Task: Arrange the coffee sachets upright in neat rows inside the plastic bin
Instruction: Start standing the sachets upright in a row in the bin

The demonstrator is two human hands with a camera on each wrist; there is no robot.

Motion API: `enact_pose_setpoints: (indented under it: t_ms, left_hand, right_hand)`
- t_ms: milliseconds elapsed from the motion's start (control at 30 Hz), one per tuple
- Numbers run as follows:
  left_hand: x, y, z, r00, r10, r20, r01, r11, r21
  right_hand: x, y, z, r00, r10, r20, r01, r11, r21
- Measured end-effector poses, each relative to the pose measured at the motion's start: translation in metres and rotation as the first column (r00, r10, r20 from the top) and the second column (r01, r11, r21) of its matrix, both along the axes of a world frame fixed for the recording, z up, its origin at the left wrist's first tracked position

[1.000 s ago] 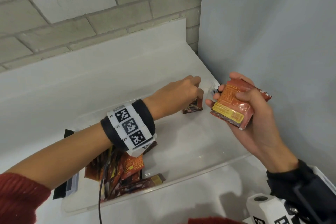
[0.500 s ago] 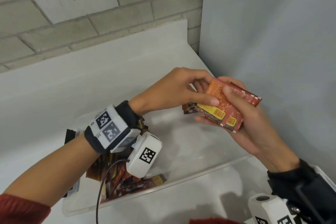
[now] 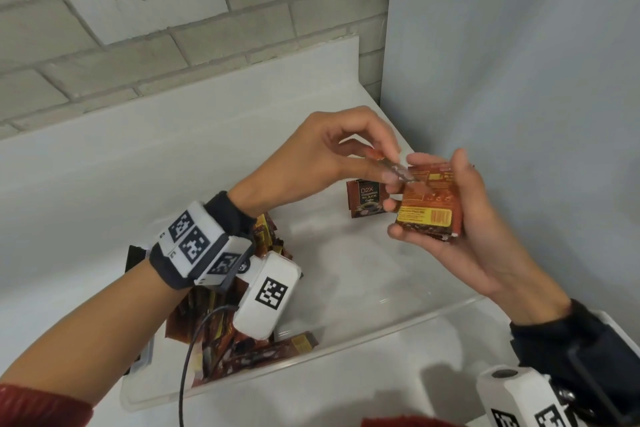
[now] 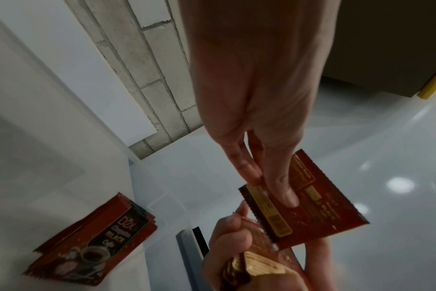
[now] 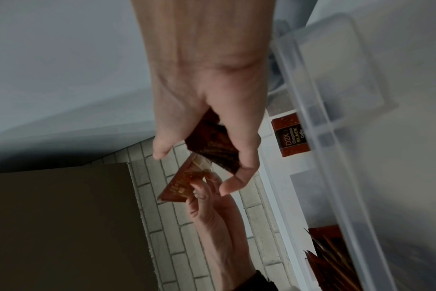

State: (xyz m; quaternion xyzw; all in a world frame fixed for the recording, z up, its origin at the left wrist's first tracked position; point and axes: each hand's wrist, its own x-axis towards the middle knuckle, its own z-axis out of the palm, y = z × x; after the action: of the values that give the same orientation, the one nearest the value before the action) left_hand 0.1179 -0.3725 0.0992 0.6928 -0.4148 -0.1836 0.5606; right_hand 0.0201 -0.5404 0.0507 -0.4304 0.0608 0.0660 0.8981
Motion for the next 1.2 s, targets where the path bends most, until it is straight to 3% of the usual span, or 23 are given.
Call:
enact_pose_setpoints:
  t_ms: [367, 500, 667, 900, 1200]
  left_hand:
    - [0.001, 0.005, -0.012, 0.996, -0.047, 0.074, 0.044, 0.998, 0.043]
    - [0.001, 0.005, -0.011, 0.990, 0.085, 0.109, -0.093, 0.993, 0.073]
    - [-0.010, 0.004, 0.001, 0.957, 0.260, -0.126, -0.241, 0.959, 0.146]
    - [-0.014, 0.004, -0.001, 0.947, 0.218, -0.236, -0.184, 0.970, 0.158]
    - [-0.004, 0.004, 0.008, 0.969, 0.243, -0.036, -0.238, 0.966, 0.100]
  right_hand:
    - [-0.005, 0.000, 0.007, 0.996, 0.086, -0.021, -0.087, 0.992, -0.093]
    - [-0.003, 0.001, 0.003, 0.999, 0.037, -0.036, -0.042, 0.990, -0.136]
    - [-0.002, 0.000, 0.001, 1.000, -0.014, -0.026, 0.010, 0.991, -0.132]
    - [-0.002, 0.000, 0.001, 0.999, -0.030, 0.015, 0.032, 0.991, -0.130]
    - [-0.002, 0.000, 0.002, 0.995, -0.091, 0.047, 0.094, 0.993, -0.064]
